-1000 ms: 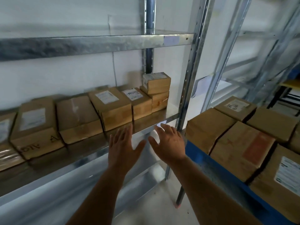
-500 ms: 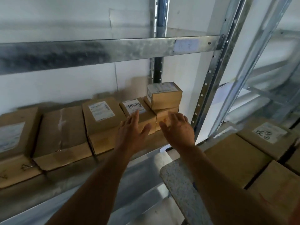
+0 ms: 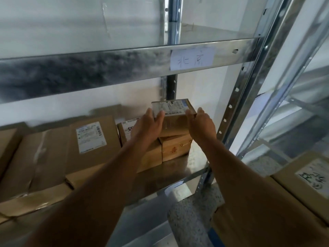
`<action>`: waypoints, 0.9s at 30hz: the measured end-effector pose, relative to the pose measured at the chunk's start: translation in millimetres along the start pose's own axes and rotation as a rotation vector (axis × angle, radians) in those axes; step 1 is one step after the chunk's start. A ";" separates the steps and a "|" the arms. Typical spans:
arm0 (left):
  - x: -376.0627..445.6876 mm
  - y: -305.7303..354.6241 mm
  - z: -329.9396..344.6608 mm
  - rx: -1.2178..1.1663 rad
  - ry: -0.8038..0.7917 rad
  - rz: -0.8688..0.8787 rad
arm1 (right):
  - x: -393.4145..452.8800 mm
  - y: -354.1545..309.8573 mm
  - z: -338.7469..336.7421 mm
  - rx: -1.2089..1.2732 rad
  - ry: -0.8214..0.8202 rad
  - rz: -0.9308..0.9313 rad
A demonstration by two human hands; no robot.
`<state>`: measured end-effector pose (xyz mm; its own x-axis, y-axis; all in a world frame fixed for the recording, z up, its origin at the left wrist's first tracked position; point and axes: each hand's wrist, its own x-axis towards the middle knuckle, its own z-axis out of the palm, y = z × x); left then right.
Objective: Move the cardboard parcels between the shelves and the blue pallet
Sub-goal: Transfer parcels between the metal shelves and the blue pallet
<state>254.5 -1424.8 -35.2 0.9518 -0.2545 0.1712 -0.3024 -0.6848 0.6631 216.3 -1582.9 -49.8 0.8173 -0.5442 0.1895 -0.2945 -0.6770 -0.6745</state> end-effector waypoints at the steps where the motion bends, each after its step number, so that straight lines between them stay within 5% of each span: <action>1: 2.0 -0.1 2.2 -0.013 -0.017 -0.014 | 2.4 0.8 1.6 0.037 -0.025 0.006; 11: -21.4 1.6 1.2 -0.224 0.002 0.037 | -25.0 5.2 -10.6 0.342 -0.059 -0.074; 27: -164.7 -22.2 -36.7 -0.370 -0.111 0.242 | -221.6 -9.1 -47.0 0.342 0.150 -0.009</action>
<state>106.3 -1342.6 -51.4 0.8386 -0.4627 0.2875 -0.4574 -0.3115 0.8329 14.6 -1479.5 -52.1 0.7297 -0.6231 0.2816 -0.0844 -0.4907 -0.8672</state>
